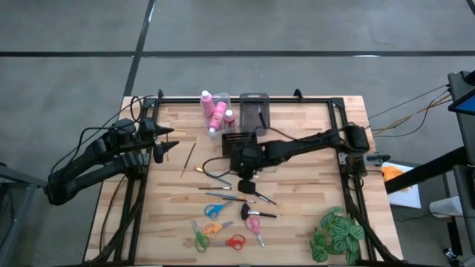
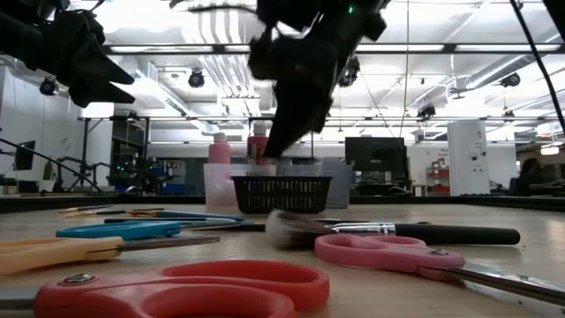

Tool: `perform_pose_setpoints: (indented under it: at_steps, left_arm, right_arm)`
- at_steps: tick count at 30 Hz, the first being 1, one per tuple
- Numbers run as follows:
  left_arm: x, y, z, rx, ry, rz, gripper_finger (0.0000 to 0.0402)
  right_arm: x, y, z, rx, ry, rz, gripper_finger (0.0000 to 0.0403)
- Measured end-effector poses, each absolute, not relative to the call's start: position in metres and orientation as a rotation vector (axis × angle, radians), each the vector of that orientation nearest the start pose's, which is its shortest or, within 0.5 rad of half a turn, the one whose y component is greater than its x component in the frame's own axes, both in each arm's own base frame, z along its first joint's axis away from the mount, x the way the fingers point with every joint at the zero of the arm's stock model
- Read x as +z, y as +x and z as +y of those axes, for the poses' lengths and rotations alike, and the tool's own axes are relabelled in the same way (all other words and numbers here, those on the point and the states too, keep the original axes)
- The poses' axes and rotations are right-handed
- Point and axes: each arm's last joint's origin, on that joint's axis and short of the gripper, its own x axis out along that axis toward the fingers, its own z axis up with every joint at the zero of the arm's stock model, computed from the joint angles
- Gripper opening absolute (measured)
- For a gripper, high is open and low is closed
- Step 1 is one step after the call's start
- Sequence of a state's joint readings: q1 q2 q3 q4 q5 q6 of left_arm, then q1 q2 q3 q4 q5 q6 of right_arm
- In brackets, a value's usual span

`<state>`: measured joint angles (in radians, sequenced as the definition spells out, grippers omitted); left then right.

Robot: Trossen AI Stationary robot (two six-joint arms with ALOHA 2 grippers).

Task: Pick & Place Paint Supplies
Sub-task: Put the black paint brush into the gray bin

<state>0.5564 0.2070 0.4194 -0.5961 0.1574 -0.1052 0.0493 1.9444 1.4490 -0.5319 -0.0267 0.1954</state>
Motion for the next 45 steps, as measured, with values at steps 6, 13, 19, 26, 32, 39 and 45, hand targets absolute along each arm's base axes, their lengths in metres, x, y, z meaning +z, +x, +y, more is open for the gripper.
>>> perform_pose_setpoints:
  at_steps: [6, 13, 19, 26, 32, 39, 45]
  left_arm:
    - [0.232, 0.068, 0.037, 0.413, -0.238, 0.341, 0.0311]
    - [0.232, 0.068, 0.037, 0.413, -0.238, 0.341, 0.0311]
    - [0.232, 0.068, 0.037, 0.414, -0.238, 0.341, 0.0311]
    - [0.232, 0.068, 0.037, 0.413, -0.238, 0.341, 0.0311]
    - [0.232, 0.068, 0.037, 0.413, -0.238, 0.341, 0.0311]
    - [0.232, 0.068, 0.037, 0.413, -0.238, 0.341, 0.0311]
    - [0.232, 0.068, 0.037, 0.413, -0.238, 0.341, 0.0311]
  right_arm:
    - [0.244, 0.389, -0.001, -0.04, 0.123, 0.999, 0.0018]
    - [0.284, 0.367, -0.03, -0.089, 0.115, 0.907, 0.0018]
    - [0.304, 0.351, -0.059, -0.2, 0.164, 0.84, 0.0018]
    - [0.311, 0.343, -0.097, -0.315, 0.231, 0.777, 0.0018]
    - [0.305, 0.338, -0.14, -0.456, 0.322, 0.718, 0.0018]
    - [0.284, 0.339, -0.191, -0.617, 0.468, 0.639, 0.0018]
    - [0.249, 0.349, -0.222, -0.704, 0.581, 0.606, 0.0018]
